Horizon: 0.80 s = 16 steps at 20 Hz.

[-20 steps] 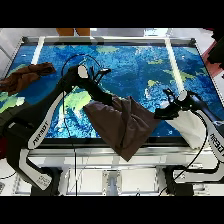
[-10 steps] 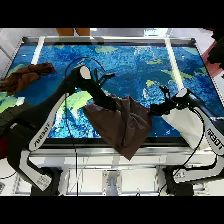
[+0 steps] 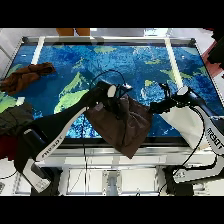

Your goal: Fold the shirts.

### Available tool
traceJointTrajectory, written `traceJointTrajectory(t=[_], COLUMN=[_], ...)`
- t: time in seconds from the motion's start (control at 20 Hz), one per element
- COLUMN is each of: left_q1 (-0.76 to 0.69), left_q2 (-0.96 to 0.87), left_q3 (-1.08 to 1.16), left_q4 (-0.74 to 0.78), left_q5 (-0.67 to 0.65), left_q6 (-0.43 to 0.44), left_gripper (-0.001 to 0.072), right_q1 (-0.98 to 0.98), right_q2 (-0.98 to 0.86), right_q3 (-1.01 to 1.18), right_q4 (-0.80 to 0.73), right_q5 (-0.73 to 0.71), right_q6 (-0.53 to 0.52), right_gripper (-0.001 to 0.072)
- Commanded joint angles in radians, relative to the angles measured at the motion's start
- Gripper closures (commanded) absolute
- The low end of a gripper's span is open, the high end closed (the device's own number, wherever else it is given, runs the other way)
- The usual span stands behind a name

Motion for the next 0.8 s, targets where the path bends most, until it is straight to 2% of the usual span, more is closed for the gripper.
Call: traceJointTrajectory(t=[0.0,0.05,0.1,0.15,0.2,0.3,0.45,0.55,0.75], left_q1=[-0.031,-0.031,-0.031,-0.031,-0.031,-0.031,-0.025,0.002,0.083], left_q2=[-0.034,-0.051,-0.066,-0.072,-0.072,-0.071,-0.042,0.024,0.263], left_q3=[0.0,0.0,0.0,0.0,0.004,0.061,0.23,0.33,0.365], left_q4=[0.15,0.162,0.161,0.166,0.187,0.324,0.702,0.871,0.898], left_q5=[0.147,0.151,0.144,0.138,0.129,0.058,-0.112,-0.214,-0.352], left_q6=[-0.208,-0.229,-0.228,-0.22,-0.203,-0.208,-0.217,-0.216,-0.209], left_gripper=[0.0013,0.0078,0.0305,0.0616,0.0695,0.0696,0.0697,0.0697,0.0697], right_q1=[0.0,0.0,0.0,0.0,-0.002,-0.007,-0.049,-0.104,-0.201], right_q2=[0.0,0.0,0.0,0.0,0.001,0.02,0.12,0.227,0.499], right_q3=[0.002,0.002,0.002,0.002,0.002,0.002,0.013,0.056,0.198], right_q4=[0.002,0.002,0.001,0.001,0.001,-0.004,-0.039,-0.066,-0.096], right_q5=[0.01,0.014,0.018,0.024,0.028,0.026,0.042,0.107,0.178], right_q6=[-0.019,-0.029,-0.033,-0.034,-0.036,-0.036,-0.035,-0.032,-0.031], right_gripper=[0.0679,0.0679,0.0679,0.0679,0.068,0.068,0.068,0.068,0.0682])
